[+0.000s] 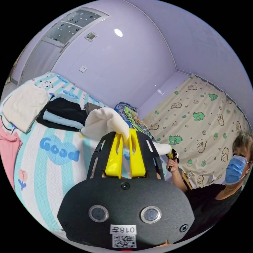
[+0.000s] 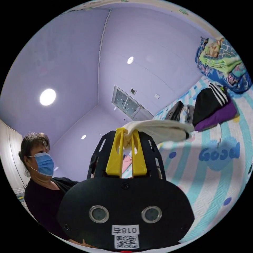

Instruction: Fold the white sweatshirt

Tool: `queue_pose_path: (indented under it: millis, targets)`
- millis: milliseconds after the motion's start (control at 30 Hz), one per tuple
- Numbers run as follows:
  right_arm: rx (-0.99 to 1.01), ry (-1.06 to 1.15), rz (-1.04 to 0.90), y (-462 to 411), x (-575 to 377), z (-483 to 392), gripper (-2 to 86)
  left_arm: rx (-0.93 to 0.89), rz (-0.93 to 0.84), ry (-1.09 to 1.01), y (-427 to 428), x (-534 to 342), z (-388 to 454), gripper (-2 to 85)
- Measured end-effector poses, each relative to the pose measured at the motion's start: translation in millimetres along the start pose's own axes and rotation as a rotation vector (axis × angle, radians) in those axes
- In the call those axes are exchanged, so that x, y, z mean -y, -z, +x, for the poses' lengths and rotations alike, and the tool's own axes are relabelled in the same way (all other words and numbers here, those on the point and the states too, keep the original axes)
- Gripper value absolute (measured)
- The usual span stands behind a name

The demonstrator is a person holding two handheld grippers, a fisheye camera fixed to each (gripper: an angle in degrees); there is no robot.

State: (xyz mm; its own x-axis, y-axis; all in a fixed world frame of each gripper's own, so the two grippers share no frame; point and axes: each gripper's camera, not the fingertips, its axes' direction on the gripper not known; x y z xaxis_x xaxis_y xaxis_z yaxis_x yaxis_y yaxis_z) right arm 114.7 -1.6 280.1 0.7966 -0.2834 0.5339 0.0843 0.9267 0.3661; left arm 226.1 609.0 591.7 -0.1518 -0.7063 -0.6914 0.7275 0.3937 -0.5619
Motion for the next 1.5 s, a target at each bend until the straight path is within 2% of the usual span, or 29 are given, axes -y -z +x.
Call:
queue_pose_path:
  millis: [100, 167, 233, 267, 367, 433, 500, 600, 700, 800, 867, 1000, 1067, 1133, 1233, 1400, 1500]
  targets:
    - [-0.097, -0.099, -0.078, -19.2, 6.0, 61.4, 5.4, 0.06, -0.072, 0.106, -70.8, -4.3, -43.2, 3.6]
    - [-0.254, -0.215, -0.146, -35.9, -11.3, 121.6, 5.9, 0.125, -0.167, 0.176, -116.1, -17.7, -73.2, 3.8]
    - [-0.36, -0.369, -0.243, -43.5, -33.0, 167.8, 6.5, 0.196, -0.371, 0.378, -165.2, -48.1, -120.6, 6.1]
    - [-0.417, -0.409, -0.255, -40.1, -46.0, 182.0, 7.0, 0.208, -0.388, 0.415, -168.8, -55.4, -128.2, 6.9]
    - [-0.461, -0.346, -0.193, -19.7, -57.2, 174.9, 7.7, 0.209, -0.261, 0.472, -144.5, -63.6, -134.2, 8.7]
    - [-0.498, -0.272, -0.156, -13.5, -51.8, 162.9, 8.0, 0.305, -0.145, 0.376, -122.6, -36.1, -111.8, 9.4]
    - [-0.542, -0.185, -0.135, -22.2, -38.1, 153.5, 8.4, 0.375, -0.111, 0.237, -130.8, -1.6, -84.4, 9.4]
    - [-0.656, -0.015, -0.192, -74.7, -6.3, 146.2, 9.3, 0.426, -0.164, -0.044, -197.4, 60.9, -31.7, 9.6]
    - [-0.807, 0.156, -0.275, -148.4, 18.8, 147.4, 9.9, 0.572, -0.242, -0.337, -286.2, 99.7, 22.0, 10.0]
    - [-0.931, 0.222, -0.349, -210.9, 34.4, 163.7, 10.7, 0.652, -0.287, -0.476, -354.9, 121.5, 52.2, 11.4]
    - [-1.023, 0.241, -0.392, -242.9, 40.6, 180.2, 11.3, 0.668, -0.324, -0.499, -385.1, 132.2, 61.1, 12.7]
    - [-1.061, 0.203, -0.467, -270.0, 37.7, 204.6, 11.5, 0.732, -0.425, -0.501, -434.9, 142.4, 72.6, 13.5]
    - [-1.054, 0.186, -0.454, -274.5, 30.5, 203.1, 8.5, 0.82, -0.405, -0.504, -443.1, 142.4, 82.8, 10.3]
    - [-1.098, 0.244, -0.411, -276.7, 20.7, 189.0, 4.8, 0.833, -0.338, -0.535, -441.1, 141.2, 105.4, 5.0]
    - [-1.15, 0.331, -0.377, -278.9, 2.4, 167.3, 4.0, 0.844, -0.263, -0.584, -434.8, 133.9, 132.9, 1.4]
    - [-1.149, 0.372, -0.287, -257.0, -24.2, 128.6, 3.6, 0.737, -0.159, -0.485, -392.9, 131.3, 164.0, 0.0]
    - [-1.045, 0.381, -0.219, -218.7, -49.1, 90.3, 3.3, 0.63, -0.087, -0.441, -338.5, 120.1, 192.3, -0.3]
